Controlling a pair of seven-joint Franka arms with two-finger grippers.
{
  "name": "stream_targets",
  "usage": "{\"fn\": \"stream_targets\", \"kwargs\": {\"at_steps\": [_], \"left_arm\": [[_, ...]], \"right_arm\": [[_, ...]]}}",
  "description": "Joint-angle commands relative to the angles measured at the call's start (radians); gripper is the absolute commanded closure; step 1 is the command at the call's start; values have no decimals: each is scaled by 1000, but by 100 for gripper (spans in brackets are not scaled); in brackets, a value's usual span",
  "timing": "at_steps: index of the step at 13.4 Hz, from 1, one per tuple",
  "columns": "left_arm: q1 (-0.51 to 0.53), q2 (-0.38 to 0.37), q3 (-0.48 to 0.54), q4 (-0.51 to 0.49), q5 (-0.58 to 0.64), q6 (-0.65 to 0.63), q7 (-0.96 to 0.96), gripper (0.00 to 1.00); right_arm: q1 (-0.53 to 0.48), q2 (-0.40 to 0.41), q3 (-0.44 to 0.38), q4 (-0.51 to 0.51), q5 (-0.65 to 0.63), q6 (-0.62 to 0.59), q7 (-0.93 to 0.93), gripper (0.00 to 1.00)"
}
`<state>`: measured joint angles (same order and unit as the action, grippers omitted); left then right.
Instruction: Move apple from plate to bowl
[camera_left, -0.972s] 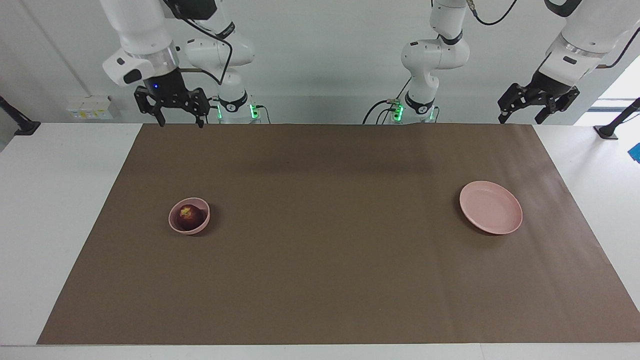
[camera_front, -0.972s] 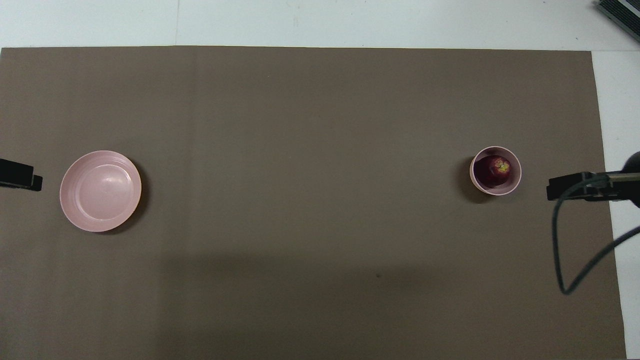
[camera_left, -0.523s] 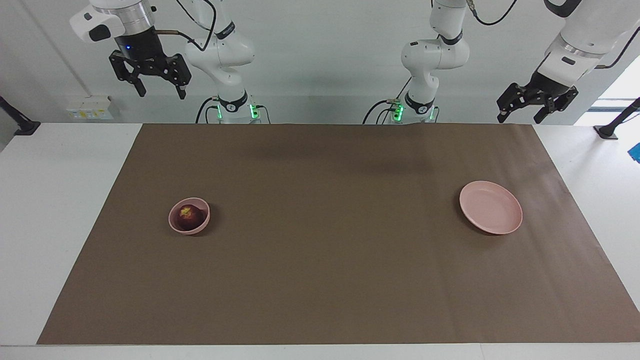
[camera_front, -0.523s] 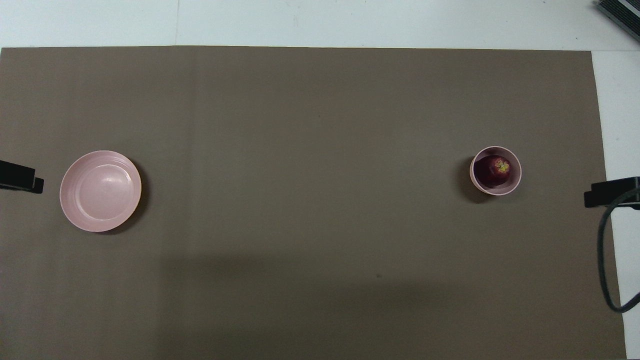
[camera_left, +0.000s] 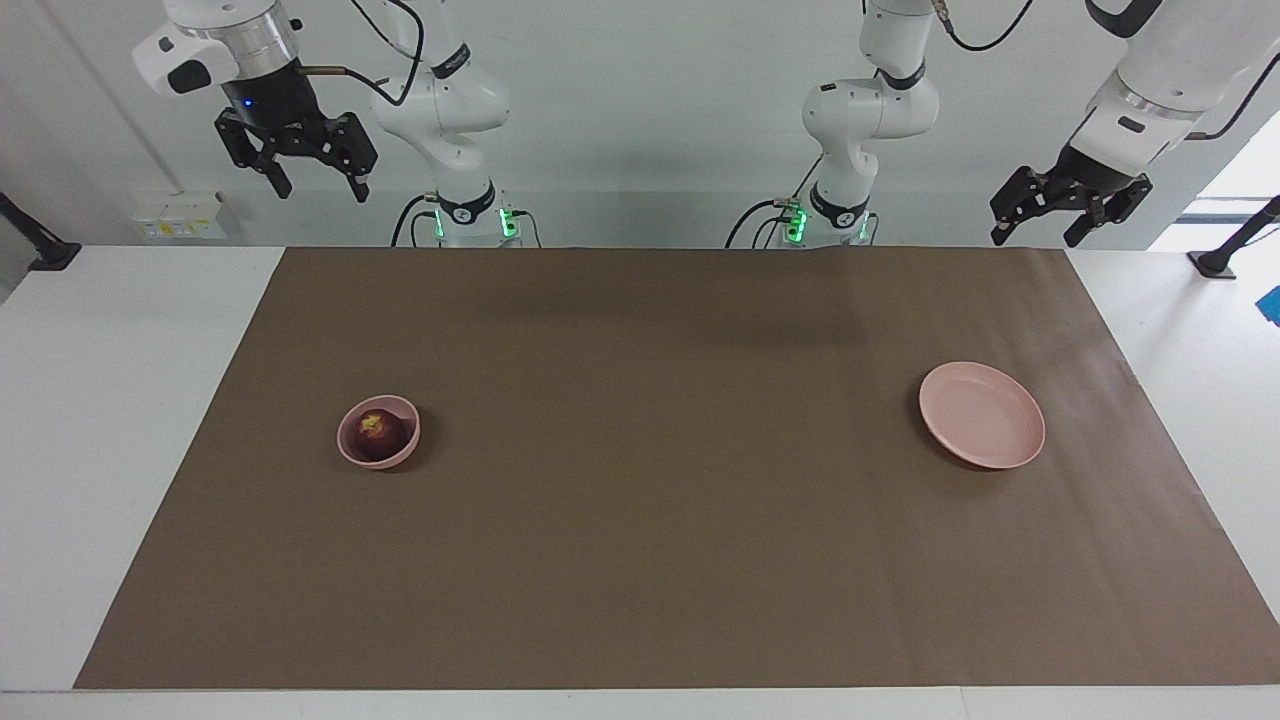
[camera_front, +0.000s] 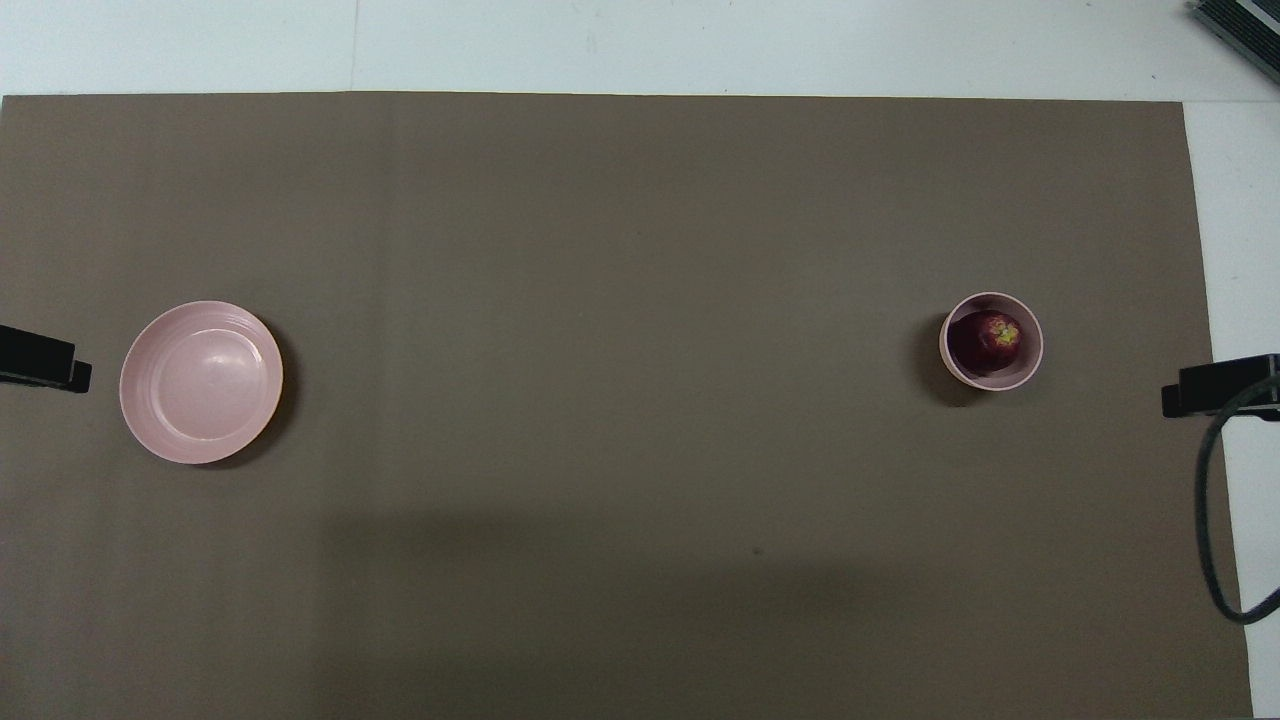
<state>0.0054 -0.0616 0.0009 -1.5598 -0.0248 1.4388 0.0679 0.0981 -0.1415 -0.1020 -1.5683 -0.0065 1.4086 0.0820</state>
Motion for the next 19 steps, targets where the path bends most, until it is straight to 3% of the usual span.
{"fn": "stream_targets", "kwargs": {"at_steps": [1,3,19], "left_arm": [[-5,-23,2,-25,11,3,10,0],[-5,-23,2,-23,11,2,9,0],[-7,-15,2,15,5,-3,10,0]], "right_arm": [[-11,-23,-2,-44,14,44,-94,0],[-11,-21,-2,-50,13,79,-103,0],[-26,-26,-2,-50,-26,24,-106,0]]}}
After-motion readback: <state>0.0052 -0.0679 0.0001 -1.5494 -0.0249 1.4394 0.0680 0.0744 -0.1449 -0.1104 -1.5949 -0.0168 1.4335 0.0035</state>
